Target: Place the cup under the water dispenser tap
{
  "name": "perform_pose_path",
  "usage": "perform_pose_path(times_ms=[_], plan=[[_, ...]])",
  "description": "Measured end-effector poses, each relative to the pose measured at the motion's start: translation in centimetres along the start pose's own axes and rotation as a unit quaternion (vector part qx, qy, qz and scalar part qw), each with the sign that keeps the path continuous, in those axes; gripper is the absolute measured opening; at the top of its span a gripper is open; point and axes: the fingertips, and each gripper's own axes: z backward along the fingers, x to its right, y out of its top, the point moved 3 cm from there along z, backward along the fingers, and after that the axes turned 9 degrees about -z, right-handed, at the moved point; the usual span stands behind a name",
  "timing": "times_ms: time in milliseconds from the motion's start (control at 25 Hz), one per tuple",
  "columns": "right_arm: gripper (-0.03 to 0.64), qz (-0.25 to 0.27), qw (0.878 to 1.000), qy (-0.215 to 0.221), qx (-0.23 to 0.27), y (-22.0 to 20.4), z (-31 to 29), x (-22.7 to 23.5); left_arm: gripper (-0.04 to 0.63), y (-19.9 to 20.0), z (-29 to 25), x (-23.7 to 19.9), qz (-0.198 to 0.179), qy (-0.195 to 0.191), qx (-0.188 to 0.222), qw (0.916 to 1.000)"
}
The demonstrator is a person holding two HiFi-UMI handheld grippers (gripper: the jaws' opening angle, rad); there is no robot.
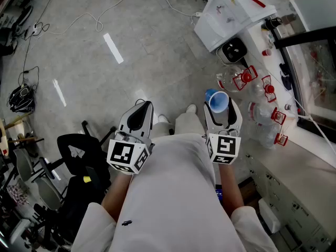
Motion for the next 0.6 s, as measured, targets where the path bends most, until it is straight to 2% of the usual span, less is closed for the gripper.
perform_pose_path(times_ms=[120,360,600], plan=[[0.357,0.012,1.000,0.018,0.000,0.1,3.3,-0.7,0.008,0.5,0.9,1.6,-0.005,0.003,0.007,1.0000],[0.357,0.000,0.999,0.036,0.016,0.9,6.5,-0.4,0.008,1.2,0.9,4.7,-0.006,-0.001,0.022,0.9997],[0.357,-0.007,0.998,0.050,0.037,1.8,8.2,2.8,0.008,2.8,-0.1,9.1,-0.022,0.003,0.036,0.9991]])
